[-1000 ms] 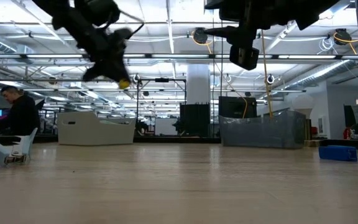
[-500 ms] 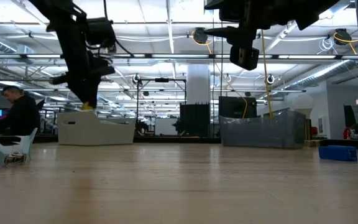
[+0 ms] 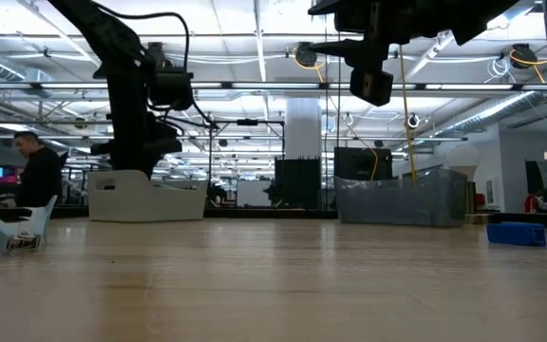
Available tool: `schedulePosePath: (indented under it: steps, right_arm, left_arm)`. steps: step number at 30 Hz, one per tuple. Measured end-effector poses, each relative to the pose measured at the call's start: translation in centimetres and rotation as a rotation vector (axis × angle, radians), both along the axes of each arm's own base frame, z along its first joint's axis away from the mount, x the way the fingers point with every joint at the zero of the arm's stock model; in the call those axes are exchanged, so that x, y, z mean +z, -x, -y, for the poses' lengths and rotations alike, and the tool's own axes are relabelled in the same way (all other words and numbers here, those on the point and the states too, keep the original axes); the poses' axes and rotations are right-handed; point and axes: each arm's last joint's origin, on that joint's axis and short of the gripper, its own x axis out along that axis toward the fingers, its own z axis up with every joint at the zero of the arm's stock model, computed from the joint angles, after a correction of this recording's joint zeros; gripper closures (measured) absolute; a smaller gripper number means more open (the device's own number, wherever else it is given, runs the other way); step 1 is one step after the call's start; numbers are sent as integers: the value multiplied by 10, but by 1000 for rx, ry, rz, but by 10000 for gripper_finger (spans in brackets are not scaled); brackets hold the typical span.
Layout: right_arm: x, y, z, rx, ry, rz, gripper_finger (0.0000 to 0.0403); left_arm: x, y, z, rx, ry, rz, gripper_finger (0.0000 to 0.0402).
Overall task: Pick and place Stapler, Stapler remover, tape
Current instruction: Put the yellow stapler into the gray bin, then put the blue stapler into the gray bin
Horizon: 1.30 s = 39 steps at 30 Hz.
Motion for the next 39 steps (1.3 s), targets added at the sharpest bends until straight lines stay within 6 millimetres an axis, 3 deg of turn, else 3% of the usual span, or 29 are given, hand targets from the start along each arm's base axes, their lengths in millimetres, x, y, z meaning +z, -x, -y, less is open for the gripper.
schedulePosePath:
  steps: [8, 18, 29, 34, 39]
  right_arm:
    - [2, -1, 0, 0, -2, 26, 261]
    - [2, -1, 0, 1, 0, 27, 261]
    - [2, -1, 0, 1, 1, 27, 261]
    - [2, -1, 0, 1, 1, 27, 261]
    - [2, -1, 0, 2, 1, 26, 261]
  left_arm:
    - [-15, -4, -2, 1, 36, -54, 329]
    - [-16, -4, -2, -4, 48, -48, 325]
    - [-15, -4, -1, -17, 80, -23, 238]
    - [-3, -1, 1, -24, 53, 14, 209]
    - [24, 7, 6, -19, -18, 111, 206]
